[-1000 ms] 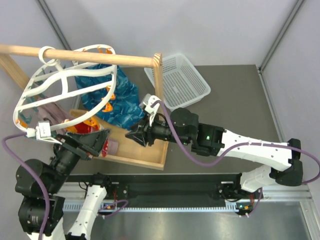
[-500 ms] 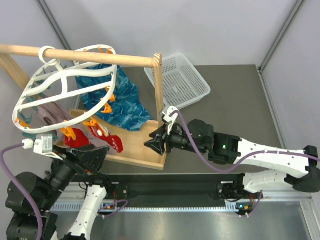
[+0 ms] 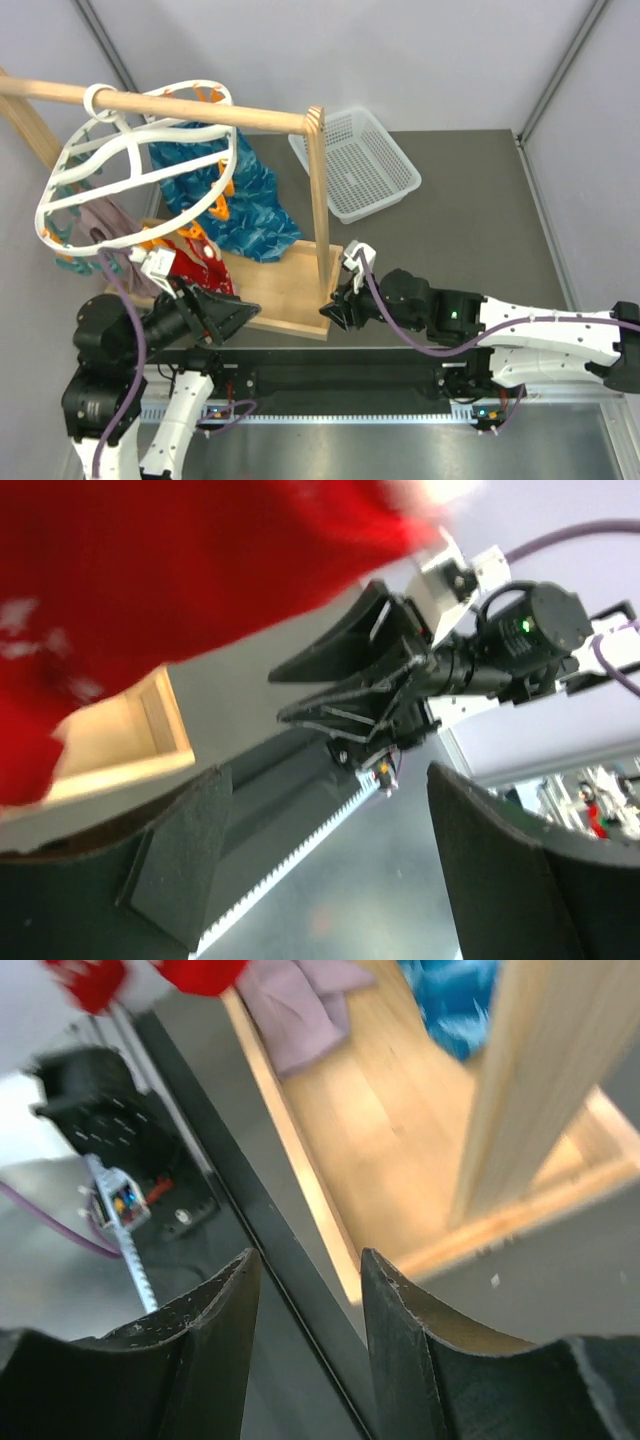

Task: Clip the socks to the hanger
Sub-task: Reset both arms

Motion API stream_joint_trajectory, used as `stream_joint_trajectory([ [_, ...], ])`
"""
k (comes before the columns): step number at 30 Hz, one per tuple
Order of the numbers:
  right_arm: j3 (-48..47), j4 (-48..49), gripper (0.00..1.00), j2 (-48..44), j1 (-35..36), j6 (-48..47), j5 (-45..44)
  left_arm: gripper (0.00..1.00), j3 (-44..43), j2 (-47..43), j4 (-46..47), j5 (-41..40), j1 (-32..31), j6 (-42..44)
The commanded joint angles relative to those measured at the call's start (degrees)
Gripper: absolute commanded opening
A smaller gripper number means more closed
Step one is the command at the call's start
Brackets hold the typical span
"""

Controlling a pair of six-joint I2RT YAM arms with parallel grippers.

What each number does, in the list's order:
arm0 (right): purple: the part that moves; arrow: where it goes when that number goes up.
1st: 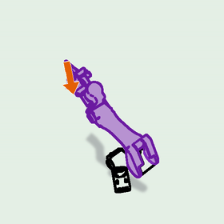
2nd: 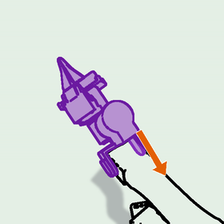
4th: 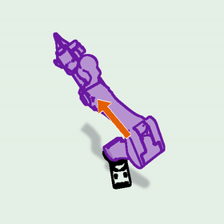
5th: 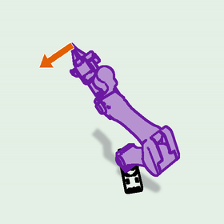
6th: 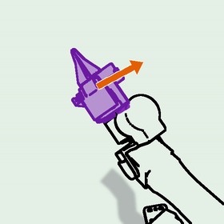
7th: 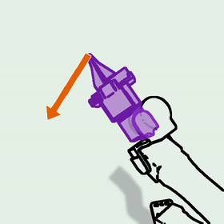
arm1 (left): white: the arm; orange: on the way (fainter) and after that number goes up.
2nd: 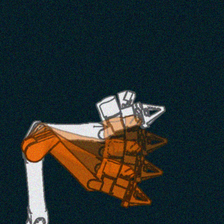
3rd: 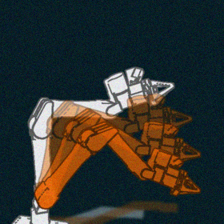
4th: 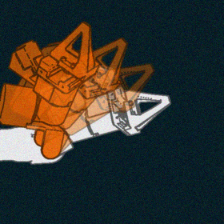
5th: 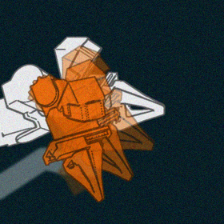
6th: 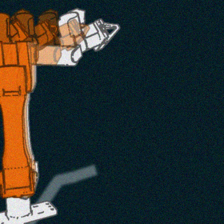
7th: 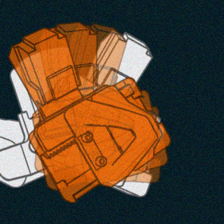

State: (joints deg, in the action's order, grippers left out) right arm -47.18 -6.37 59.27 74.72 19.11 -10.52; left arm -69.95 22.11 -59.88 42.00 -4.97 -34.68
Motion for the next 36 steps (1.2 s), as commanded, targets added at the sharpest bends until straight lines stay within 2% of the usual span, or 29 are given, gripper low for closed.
stream_joint_trajectory([
  [1, 4.89, 2.33, 0.45, -4.06, -0.71, 4.52, -4.06, 0.83, 7.1, -0.22, 5.82, 4.59, -0.74, -2.41],
  [5, 9.9, 2.94, 0.46, -6.96, -0.8, 7.77, -7.31, 0.81, 11.16, 0.56, 3.12, 3.62, -1.88, -2.42],
  [13, 14.83, 5.93, 0.5, -8.64, -1.42, 9.19, -9.95, 0.83, 3.86, 12.51, -4.63, -7.27, -13.3, 5.4],
  [15, 14.57, 5.93, 0.51, -7.68, -1.68, 8.75, -9.95, 0.83, 3.34, 16.71, -9.96, -10.6, -14.53, 7.68],
  [17, 13.61, 5.84, 0.52, -7.06, -2.12, 8.05, -9.95, 0.86, 2.29, 21.19, -15.5, -21.03, -14.89, 8.57],
  [18, 13.26, 5.93, 0.53, -7.06, -2.12, 7.78, -9.95, 0.86, 1.76, 22.09, -15.53, -21.08, -14.89, 8.4],
  [20, 12.73, 5.93, 0.54, -7.15, -2.38, 7.08, -9.95, 0.89, -0.87, 23.85, -17.9, -28.26, -14.89, 7.61],
  [23, 12.64, 7.59, 0.56, -8.55, -2.73, 6.11, -9.87, 0.9, -3.17, 27.02, -18.17, -34.24, -14.89, 3.31],
  [26, 13.16, 8.74, 0.59, -9.95, -3.35, 5.58, -9.34, 0.9, -0.55, 26.76, -10.04, -34.7, -14.89, -2.13],
  [28, 13.17, 9.01, 0.63, -10.66, -3.7, 4.8, -9.25, 0.9, 2.17, 25.36, -4.32, -32.69, -14.89, -8.81],
  [29, 12.99, 8.75, 0.63, -10.84, -4.31, 4.71, -9.25, 0.88, 7.15, 24.22, 5.37, -31.12, -14.8, -10.4],
  [31, 12.03, 7.96, 0.63, -11.27, -5.02, 4.0, -8.81, 0.87, 13.49, 19.39, 14.39, -29.69, -14.89, -15.06],
  [32, 11.59, 6.56, 0.63, -11.36, -5.46, 3.65, -8.46, 0.86, 20.23, 17.55, 18.61, -29.43, -14.89, -16.03],
  [33, 11.15, 4.89, 0.64, -11.54, -5.55, 3.21, -8.29, 0.86, 23.17, 14.57, 25.88, -29.52, -14.89, -17.34],
  [34, 10.53, 3.92, 0.64, -12.24, -5.55, 3.12, -8.28, 0.86, 25.37, 13.85, 28.3, -29.08, -14.89, -17.44],
  [36, 10.18, 0.76, 0.73, -13.46, -5.72, 3.99, -9.25, 0.86, 28.54, 14.88, 32.08, -27.68, -14.98, -16.4],
])
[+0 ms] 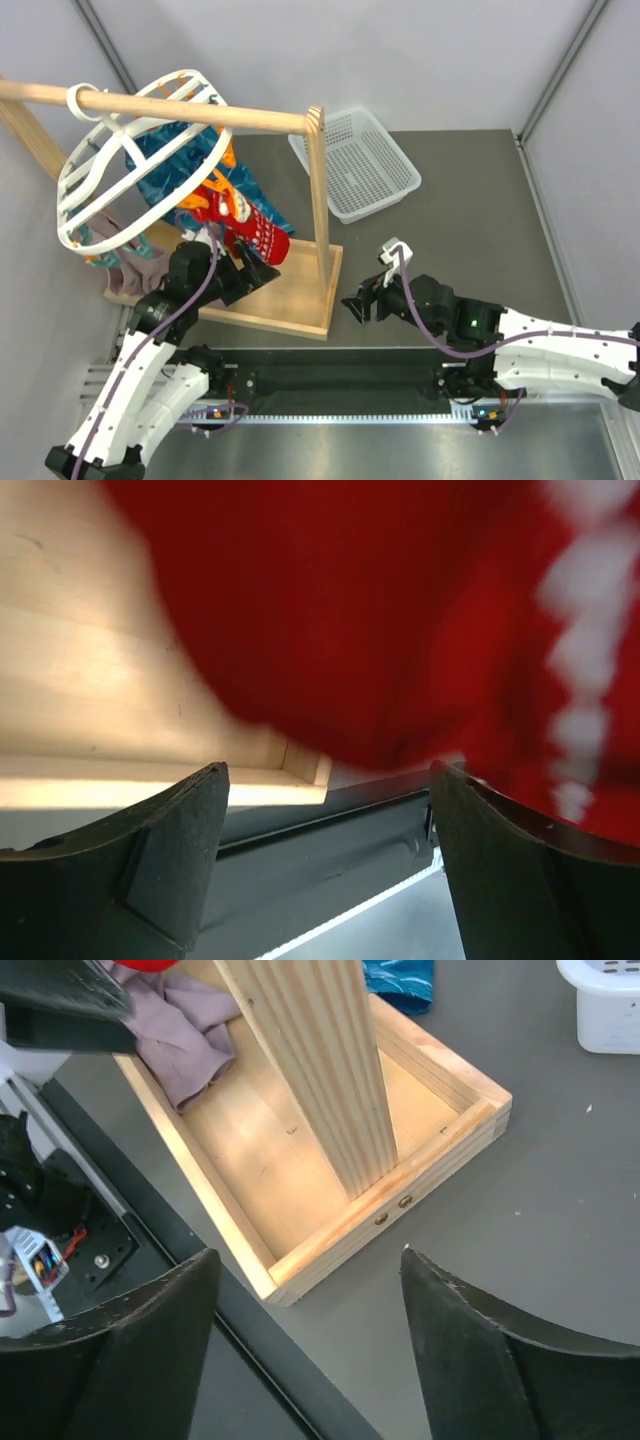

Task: Clip the socks to the hanger
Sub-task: Reset both arms

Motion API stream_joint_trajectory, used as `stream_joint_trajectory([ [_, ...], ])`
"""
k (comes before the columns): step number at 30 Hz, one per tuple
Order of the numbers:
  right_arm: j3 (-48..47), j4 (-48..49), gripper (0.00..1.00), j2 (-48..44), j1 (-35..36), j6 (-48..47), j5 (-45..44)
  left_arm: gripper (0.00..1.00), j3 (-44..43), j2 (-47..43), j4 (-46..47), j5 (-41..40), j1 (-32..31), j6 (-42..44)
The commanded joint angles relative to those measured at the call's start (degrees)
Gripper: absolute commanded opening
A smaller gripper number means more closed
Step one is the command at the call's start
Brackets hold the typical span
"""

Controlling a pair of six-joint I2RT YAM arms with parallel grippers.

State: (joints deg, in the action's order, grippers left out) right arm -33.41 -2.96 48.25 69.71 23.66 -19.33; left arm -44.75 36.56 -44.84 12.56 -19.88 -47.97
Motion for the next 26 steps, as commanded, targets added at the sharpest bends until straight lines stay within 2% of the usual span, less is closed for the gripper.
stream_joint_trajectory([
  [1, -3.68, -4.06, 0.75, -2.72, -0.98, 0.41, -1.23, 0.84, 3.44, 1.4, 17.5, 3.34, -0.25, -2.32],
  [2, -3.77, -5.37, 0.82, -3.07, -1.42, 1.55, -3.06, 0.84, 3.53, 2.37, 17.94, 3.79, -0.68, -1.53],
  [6, -1.85, -7.59, 0.91, -4.12, -3.18, 7.97, -4.13, 0.85, 5.81, 3.79, 20.84, 3.09, -5.94, 3.22],
  [12, 6.66, -4.16, 1.0, -6.4, -3.88, 16.04, -6.06, 0.86, 14.16, -5.17, 28.49, 3.43, -10.88, 5.25],
  [19, 21.0, 10.86, 1.0, -15.01, -3.8, 21.95, -6.59, 0.88, 26.27, -15.72, 34.9, 8.71, -10.97, 2.27],
  [22, 22.42, 9.99, 1.0, -19.33, -3.88, 24.06, -8.35, 0.88, 28.4, -19.58, 36.4, 11.17, -10.97, -0.46],
  [26, 22.07, 6.31, 1.0, -23.19, -3.88, 24.41, -10.63, 0.9, 28.76, -25.29, 33.51, 12.93, -10.97, 0.24],
])
